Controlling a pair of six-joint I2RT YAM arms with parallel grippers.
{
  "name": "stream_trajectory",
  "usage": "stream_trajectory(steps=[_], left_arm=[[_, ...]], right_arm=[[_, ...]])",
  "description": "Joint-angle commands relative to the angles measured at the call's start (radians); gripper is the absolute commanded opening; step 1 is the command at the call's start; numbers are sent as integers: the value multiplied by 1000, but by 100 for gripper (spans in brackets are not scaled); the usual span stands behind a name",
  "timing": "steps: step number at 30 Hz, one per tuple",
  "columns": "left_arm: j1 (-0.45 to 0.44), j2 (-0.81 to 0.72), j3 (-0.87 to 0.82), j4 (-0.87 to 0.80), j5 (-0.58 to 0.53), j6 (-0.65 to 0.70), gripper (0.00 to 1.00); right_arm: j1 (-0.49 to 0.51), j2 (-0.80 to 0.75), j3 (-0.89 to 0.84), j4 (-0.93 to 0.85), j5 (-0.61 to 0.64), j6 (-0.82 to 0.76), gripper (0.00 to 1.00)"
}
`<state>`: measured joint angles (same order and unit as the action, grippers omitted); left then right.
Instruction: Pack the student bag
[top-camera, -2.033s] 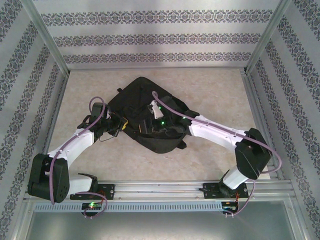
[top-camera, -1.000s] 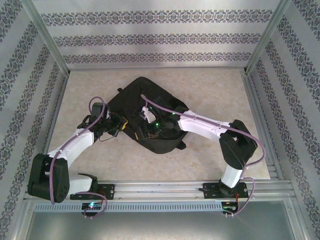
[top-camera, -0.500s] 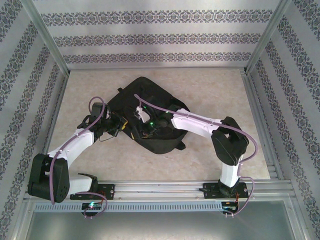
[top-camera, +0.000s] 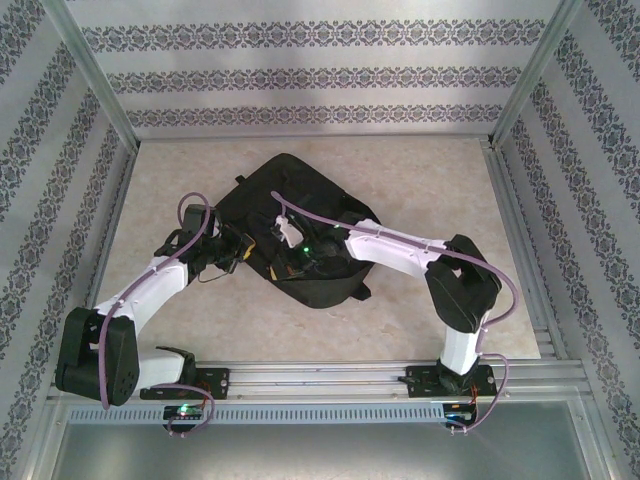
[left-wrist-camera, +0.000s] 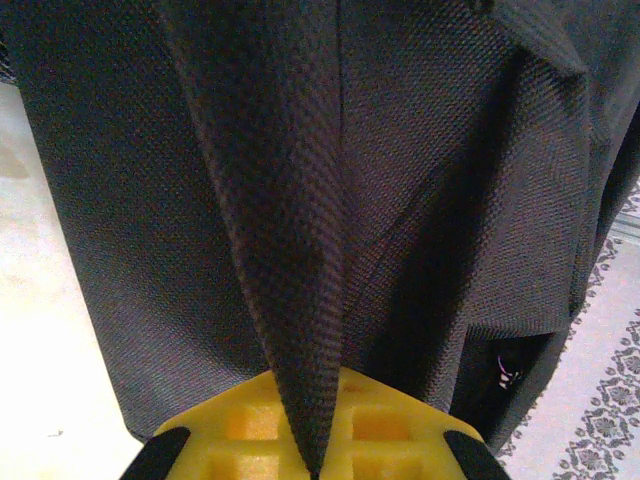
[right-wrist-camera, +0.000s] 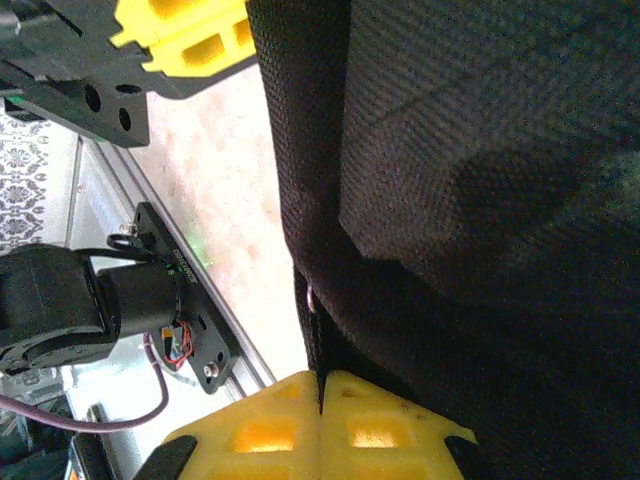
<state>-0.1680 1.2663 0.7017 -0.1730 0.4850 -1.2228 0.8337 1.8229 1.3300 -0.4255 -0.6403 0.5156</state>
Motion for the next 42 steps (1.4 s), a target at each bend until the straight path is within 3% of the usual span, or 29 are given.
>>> stream_trajectory(steps=[1,16,33,40,42], left_arm=[[16,-16,57,7,-1,40,0],[82,-1,79,-42,-13,105,0],[137,85,247,-246,-155,267,0],[137,254,467,-331,-108,397,0],[138,327,553,-386,-102,451,13]], right_arm=[[4,-55,-45,-39,7,-28,1],[-31,-194,-195,-122,21,-85,0],[-92,-443,-342,-227,93,-133,0],[-7,-344,-250,-151,51,-106,0],[34,-281,-186,-133,51,-92,0]])
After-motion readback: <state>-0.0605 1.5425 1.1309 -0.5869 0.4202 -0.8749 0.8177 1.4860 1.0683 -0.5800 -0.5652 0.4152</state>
